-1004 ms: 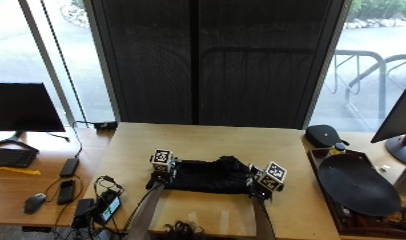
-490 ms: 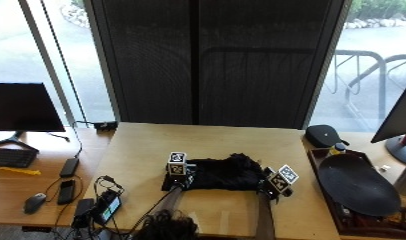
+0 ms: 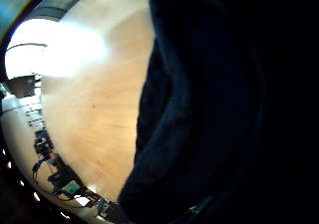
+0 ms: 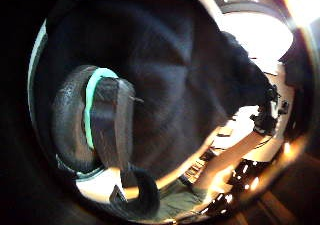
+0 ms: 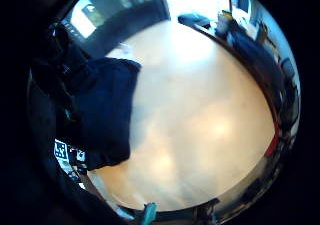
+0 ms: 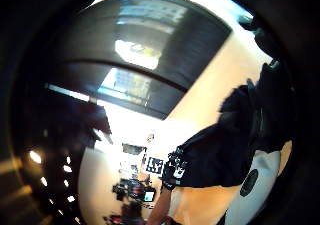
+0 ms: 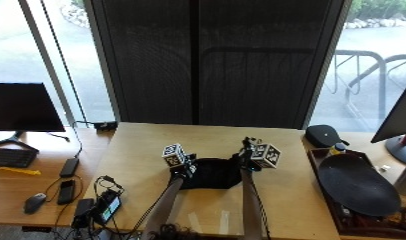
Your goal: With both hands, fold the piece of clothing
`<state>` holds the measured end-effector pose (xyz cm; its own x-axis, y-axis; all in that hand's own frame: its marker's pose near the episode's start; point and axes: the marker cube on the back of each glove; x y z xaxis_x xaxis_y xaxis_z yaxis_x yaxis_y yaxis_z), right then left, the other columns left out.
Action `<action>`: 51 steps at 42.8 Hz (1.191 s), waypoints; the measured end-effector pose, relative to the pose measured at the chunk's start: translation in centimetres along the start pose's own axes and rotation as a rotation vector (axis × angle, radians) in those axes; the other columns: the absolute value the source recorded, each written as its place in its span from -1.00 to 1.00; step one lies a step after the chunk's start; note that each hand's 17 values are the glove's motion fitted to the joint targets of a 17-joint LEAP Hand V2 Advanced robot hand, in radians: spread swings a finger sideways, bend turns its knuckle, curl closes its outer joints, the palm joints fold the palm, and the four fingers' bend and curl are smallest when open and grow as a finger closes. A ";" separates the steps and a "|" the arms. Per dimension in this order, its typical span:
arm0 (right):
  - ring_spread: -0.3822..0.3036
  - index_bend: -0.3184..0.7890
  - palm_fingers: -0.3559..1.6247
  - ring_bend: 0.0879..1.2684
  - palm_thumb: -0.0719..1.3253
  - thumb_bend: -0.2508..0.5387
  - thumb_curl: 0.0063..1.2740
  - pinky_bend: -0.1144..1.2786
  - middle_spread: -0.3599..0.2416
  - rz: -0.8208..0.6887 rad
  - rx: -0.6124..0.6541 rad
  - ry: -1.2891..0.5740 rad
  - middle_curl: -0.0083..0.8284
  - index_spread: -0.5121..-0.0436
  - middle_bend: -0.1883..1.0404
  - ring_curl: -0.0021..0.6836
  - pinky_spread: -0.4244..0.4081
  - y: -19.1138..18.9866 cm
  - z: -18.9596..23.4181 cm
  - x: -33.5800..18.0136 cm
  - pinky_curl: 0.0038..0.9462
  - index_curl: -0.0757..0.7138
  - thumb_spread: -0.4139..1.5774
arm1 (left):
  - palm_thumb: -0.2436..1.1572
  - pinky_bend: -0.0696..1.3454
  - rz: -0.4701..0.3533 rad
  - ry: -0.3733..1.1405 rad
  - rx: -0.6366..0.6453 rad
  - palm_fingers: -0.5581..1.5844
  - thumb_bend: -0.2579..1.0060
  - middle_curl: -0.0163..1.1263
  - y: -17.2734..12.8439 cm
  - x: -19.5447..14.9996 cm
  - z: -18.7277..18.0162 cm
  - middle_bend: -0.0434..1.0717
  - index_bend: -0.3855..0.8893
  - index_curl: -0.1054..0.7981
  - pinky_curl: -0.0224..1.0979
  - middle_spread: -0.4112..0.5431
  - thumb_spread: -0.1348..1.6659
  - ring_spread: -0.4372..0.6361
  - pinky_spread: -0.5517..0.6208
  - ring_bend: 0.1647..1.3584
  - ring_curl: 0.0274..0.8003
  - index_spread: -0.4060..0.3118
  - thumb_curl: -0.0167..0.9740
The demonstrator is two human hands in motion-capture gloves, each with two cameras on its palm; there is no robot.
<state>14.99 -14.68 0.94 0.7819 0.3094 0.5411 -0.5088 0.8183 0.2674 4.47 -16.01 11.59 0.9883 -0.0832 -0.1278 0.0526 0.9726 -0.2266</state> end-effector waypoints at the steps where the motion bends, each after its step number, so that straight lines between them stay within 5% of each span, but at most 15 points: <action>1: -0.43 -0.38 0.24 0.27 0.73 0.22 -0.20 0.46 0.14 -0.013 0.018 0.047 0.14 0.61 -0.20 0.38 -0.57 -0.5 1.0 -0.9 -0.10 -0.78 0.45 | -0.55 -0.41 0.005 0.054 0.014 -0.29 -0.57 -0.38 -0.1 -0.2 -0.6 -0.58 -0.04 0.24 -0.48 0.00 0.65 0.50 0.75 -0.57 -0.24 -0.25 -0.56; 7: -0.45 -0.35 0.25 0.23 0.74 0.07 -0.16 0.45 0.03 -0.255 0.005 0.048 0.13 0.50 -0.28 0.37 -0.61 1.1 5.1 -10.1 -0.11 -0.74 0.30 | -0.36 -0.51 0.040 0.386 0.166 -0.21 -0.47 -0.33 -0.2 -1.4 -6.0 -0.51 -0.06 0.25 -0.51 -0.05 0.71 0.45 0.75 -0.55 -0.24 -0.24 -0.49; 18: -0.50 -0.32 0.32 0.16 0.75 -0.20 -0.10 0.36 -0.16 -0.531 -0.272 0.006 0.13 0.28 -0.35 0.34 -0.68 12.2 11.6 -22.3 -0.17 -0.67 0.11 | -0.13 -0.65 -0.002 0.404 0.465 -0.09 -0.36 -0.29 1.7 -7.4 -15.7 -0.46 -0.09 0.25 -0.54 -0.17 0.77 0.31 0.74 -0.60 -0.26 -0.24 -0.40; 29: -0.52 -0.33 0.32 0.12 0.80 -0.33 -0.05 0.33 -0.18 -0.535 -0.596 0.031 0.08 0.19 -0.45 0.33 -0.70 18.6 20.9 -19.9 -0.19 -0.62 0.06 | -0.04 -0.67 -0.016 0.380 0.514 -0.05 -0.33 -0.26 2.8 -10.0 -17.2 -0.48 -0.10 0.25 -0.56 -0.24 0.81 0.23 0.73 -0.64 -0.26 -0.26 -0.37; 39: -0.50 -0.27 0.20 0.06 0.82 -0.40 -0.03 0.26 -0.12 -0.634 -0.791 0.096 0.00 0.15 -0.43 0.32 -0.66 21.5 22.5 -17.7 -0.21 -0.54 0.08 | 0.01 -0.67 0.027 0.393 0.453 -0.05 -0.31 -0.24 2.8 -9.2 -15.4 -0.50 -0.11 0.24 -0.59 -0.27 0.83 0.21 0.72 -0.67 -0.27 -0.26 -0.34; 45: -0.41 -0.11 0.05 -0.16 0.78 -0.41 -0.06 -0.02 -0.08 -0.716 -0.991 -0.016 0.04 0.07 -0.36 0.24 -0.42 21.9 21.7 -18.2 -0.29 -0.37 0.23 | 0.02 -0.66 0.006 0.299 0.454 -0.05 -0.32 -0.24 2.7 -8.5 -14.7 -0.51 -0.11 0.24 -0.60 -0.27 0.83 0.20 0.71 -0.68 -0.27 -0.26 -0.34; 51: -0.11 -0.08 -0.12 -0.45 0.67 -0.40 -0.11 -0.17 0.08 -0.535 -1.270 -0.195 0.06 0.15 -0.33 0.15 -0.02 19.6 17.4 -17.8 -0.33 -0.22 0.43 | 0.02 -0.66 -0.025 0.024 0.525 -0.05 -0.32 -0.23 2.8 -9.0 -16.1 -0.53 -0.12 0.23 -0.60 -0.27 0.83 0.20 0.71 -0.67 -0.26 -0.25 -0.33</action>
<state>-15.14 -12.57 10.42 0.6601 -0.1630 0.7333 0.5862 0.7222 -0.3672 -6.57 -16.07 -3.48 0.9826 -0.1065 -0.1518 0.1465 0.9477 0.2834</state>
